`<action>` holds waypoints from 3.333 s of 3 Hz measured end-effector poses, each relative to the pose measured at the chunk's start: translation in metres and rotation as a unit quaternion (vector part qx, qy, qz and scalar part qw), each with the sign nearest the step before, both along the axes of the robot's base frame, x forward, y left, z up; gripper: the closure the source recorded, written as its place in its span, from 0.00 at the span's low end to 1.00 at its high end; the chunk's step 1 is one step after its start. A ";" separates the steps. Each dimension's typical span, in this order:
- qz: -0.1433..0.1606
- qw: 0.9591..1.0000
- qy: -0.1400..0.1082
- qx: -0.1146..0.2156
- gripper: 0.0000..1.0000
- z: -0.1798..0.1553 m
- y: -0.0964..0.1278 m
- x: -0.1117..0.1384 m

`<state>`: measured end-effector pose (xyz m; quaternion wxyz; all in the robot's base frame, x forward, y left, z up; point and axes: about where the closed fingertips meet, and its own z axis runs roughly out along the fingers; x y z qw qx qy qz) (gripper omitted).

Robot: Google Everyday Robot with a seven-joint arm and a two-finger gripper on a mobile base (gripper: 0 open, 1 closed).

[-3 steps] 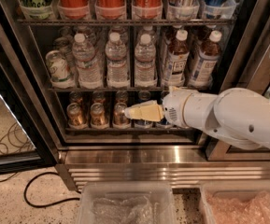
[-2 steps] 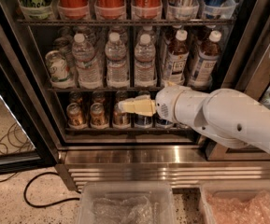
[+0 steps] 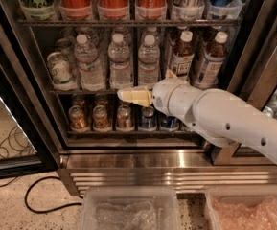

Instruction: Pick water bottle from middle shelf of fridge

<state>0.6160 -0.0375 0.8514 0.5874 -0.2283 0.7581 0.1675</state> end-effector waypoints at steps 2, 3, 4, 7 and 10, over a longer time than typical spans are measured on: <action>-0.042 0.999 -0.030 -0.012 0.00 -0.009 0.000 0.022; -0.061 0.997 -0.037 -0.014 0.00 -0.015 -0.002 0.026; -0.077 0.996 -0.042 -0.012 0.00 -0.017 -0.006 0.029; -0.090 0.993 -0.083 0.002 0.11 0.008 0.000 0.027; -0.101 0.992 -0.081 0.005 0.30 0.006 -0.002 0.026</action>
Offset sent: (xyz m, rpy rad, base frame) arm 0.0296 -0.0013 -0.0239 -0.0336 -0.0717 -0.1441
